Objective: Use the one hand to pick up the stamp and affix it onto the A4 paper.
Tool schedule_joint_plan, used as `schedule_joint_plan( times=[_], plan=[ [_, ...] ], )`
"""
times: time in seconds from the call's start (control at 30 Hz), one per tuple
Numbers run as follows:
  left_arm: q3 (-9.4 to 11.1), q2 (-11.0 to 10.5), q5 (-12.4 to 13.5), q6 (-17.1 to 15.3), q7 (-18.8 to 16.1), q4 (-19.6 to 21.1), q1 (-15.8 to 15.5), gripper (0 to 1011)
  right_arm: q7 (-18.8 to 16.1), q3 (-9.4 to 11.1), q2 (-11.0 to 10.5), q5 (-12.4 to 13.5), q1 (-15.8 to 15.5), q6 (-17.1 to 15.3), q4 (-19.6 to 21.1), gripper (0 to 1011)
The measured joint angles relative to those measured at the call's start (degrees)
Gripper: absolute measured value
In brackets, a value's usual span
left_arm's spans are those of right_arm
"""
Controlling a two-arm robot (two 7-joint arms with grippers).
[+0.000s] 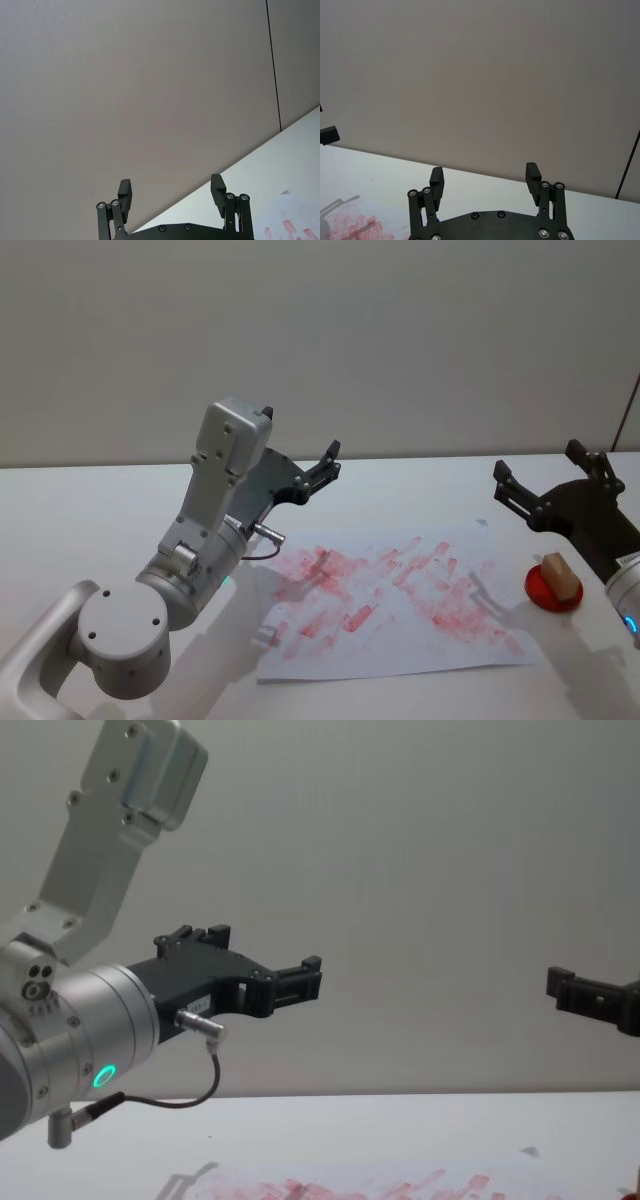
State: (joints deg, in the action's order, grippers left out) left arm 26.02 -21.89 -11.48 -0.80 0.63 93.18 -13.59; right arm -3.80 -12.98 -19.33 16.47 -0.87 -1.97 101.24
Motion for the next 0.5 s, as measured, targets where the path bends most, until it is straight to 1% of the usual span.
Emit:
schedule_joint_plan(
  times=[0.5],
  plan=[
    [0.0,0.0,0.0,0.0,0.0,0.0,0.0,1001,0.0,0.0,0.0,0.0,0.0,0.0,0.0,1001]
  ],
)
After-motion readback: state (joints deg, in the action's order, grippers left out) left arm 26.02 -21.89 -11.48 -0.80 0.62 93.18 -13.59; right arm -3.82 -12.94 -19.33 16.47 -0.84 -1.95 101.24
